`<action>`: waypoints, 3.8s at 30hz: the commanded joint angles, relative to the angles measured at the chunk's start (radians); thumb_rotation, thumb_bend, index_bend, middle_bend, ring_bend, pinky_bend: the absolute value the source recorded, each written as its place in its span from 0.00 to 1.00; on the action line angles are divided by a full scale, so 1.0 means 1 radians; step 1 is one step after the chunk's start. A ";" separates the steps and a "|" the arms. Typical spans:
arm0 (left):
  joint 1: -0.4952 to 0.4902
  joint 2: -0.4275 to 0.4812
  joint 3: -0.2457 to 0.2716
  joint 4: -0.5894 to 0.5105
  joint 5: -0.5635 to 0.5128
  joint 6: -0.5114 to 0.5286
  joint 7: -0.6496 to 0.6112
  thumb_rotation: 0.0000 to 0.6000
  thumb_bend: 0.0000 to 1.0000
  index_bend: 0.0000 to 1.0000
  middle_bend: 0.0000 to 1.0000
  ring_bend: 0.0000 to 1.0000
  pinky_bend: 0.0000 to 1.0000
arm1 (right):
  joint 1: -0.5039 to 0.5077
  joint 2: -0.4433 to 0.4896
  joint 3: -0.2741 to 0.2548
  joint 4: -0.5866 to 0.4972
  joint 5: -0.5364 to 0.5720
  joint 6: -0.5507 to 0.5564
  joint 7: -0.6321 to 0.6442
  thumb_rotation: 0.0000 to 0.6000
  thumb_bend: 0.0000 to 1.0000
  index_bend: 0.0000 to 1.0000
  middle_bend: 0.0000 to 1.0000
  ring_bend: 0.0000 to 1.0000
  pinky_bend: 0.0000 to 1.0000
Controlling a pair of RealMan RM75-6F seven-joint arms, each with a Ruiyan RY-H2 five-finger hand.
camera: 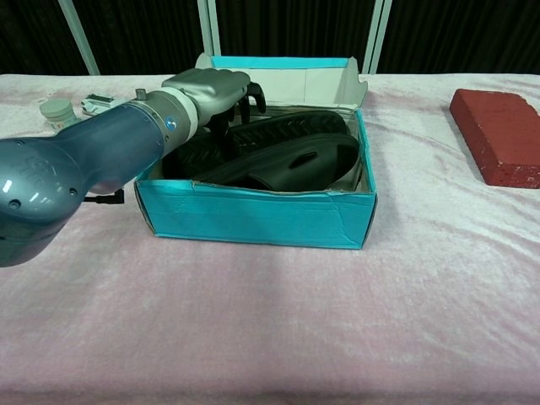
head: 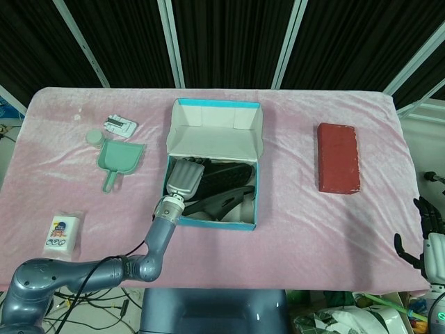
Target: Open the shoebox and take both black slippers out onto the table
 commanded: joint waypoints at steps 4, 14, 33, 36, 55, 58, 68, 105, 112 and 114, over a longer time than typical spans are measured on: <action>-0.015 -0.019 0.017 0.040 0.016 -0.011 -0.005 1.00 0.34 0.30 0.42 0.36 0.49 | -0.002 0.000 0.001 0.001 0.000 0.001 0.003 1.00 0.37 0.00 0.03 0.01 0.21; 0.032 0.017 0.073 0.071 0.242 0.006 -0.232 1.00 0.57 0.49 0.64 0.54 0.64 | -0.003 0.003 0.007 -0.003 0.002 0.003 0.003 1.00 0.37 0.00 0.03 0.01 0.21; 0.182 0.075 0.052 0.072 0.652 0.404 -0.796 1.00 0.60 0.48 0.65 0.54 0.66 | 0.021 0.009 0.017 -0.027 -0.002 -0.019 -0.027 1.00 0.37 0.00 0.03 0.01 0.21; 0.237 0.129 0.051 0.013 0.656 0.462 -0.773 1.00 0.59 0.48 0.65 0.54 0.66 | 0.028 0.010 0.018 -0.027 -0.006 -0.024 -0.029 1.00 0.37 0.00 0.03 0.01 0.21; 0.465 0.154 0.094 0.159 0.352 0.283 -0.683 1.00 0.56 0.42 0.61 0.52 0.65 | 0.122 -0.001 0.025 -0.022 -0.076 -0.080 -0.034 1.00 0.37 0.00 0.03 0.01 0.21; 0.473 0.161 0.089 0.135 0.330 0.256 -0.663 1.00 0.26 0.28 0.43 0.35 0.53 | 0.142 0.022 0.029 -0.044 -0.099 -0.085 -0.036 1.00 0.37 0.00 0.03 0.01 0.21; 0.562 0.381 0.123 -0.216 0.416 0.363 -0.557 1.00 0.00 0.11 0.19 0.07 0.15 | 0.299 0.138 0.066 -0.226 -0.226 -0.180 -0.068 1.00 0.14 0.00 0.04 0.01 0.21; 0.879 0.679 0.261 -0.492 0.670 0.622 -0.638 1.00 0.00 0.14 0.18 0.06 0.13 | 0.990 -0.211 0.125 -0.095 0.291 -0.891 -0.594 1.00 0.16 0.17 0.17 0.02 0.21; 0.889 0.665 0.252 -0.473 0.660 0.603 -0.656 1.00 0.00 0.13 0.17 0.06 0.13 | 1.013 -0.239 0.078 -0.058 0.325 -0.910 -0.629 1.00 0.16 0.17 0.17 0.02 0.21; 0.893 0.663 0.251 -0.470 0.657 0.599 -0.662 1.00 0.00 0.13 0.17 0.06 0.13 | 1.016 -0.246 0.068 -0.050 0.331 -0.913 -0.632 1.00 0.16 0.18 0.17 0.02 0.21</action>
